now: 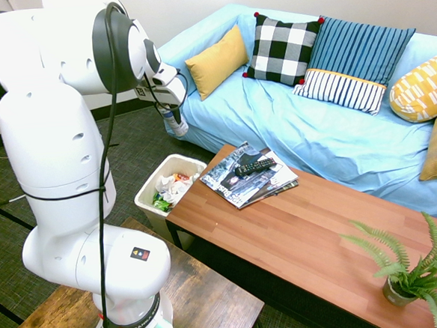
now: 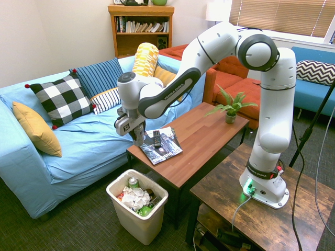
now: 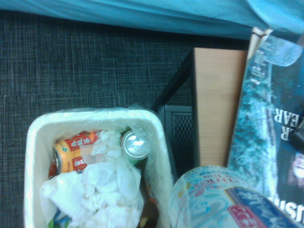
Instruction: Throw the can in the trash bin
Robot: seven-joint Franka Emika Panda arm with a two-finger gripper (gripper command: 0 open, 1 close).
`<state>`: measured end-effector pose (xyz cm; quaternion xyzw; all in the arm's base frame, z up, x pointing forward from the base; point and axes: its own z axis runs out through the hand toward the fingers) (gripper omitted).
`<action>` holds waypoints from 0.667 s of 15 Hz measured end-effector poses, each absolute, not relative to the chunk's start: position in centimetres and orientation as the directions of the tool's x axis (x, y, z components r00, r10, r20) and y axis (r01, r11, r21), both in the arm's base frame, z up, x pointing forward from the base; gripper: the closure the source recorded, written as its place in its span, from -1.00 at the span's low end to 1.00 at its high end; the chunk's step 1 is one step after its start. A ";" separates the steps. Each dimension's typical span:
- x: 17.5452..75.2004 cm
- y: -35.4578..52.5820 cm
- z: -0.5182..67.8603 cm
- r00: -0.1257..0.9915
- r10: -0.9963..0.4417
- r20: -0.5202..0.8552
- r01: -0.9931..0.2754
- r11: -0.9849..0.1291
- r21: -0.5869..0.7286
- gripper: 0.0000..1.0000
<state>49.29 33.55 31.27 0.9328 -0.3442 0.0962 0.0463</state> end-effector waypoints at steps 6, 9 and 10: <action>51.0 35.5 21.9 0.791 -0.595 0.143 -0.608 -0.790 0.079 1.00; 50.5 38.0 17.9 0.820 -0.567 0.084 -0.573 -0.814 0.097 1.00; 50.3 38.6 17.2 0.825 -0.560 0.072 -0.564 -0.819 0.101 1.00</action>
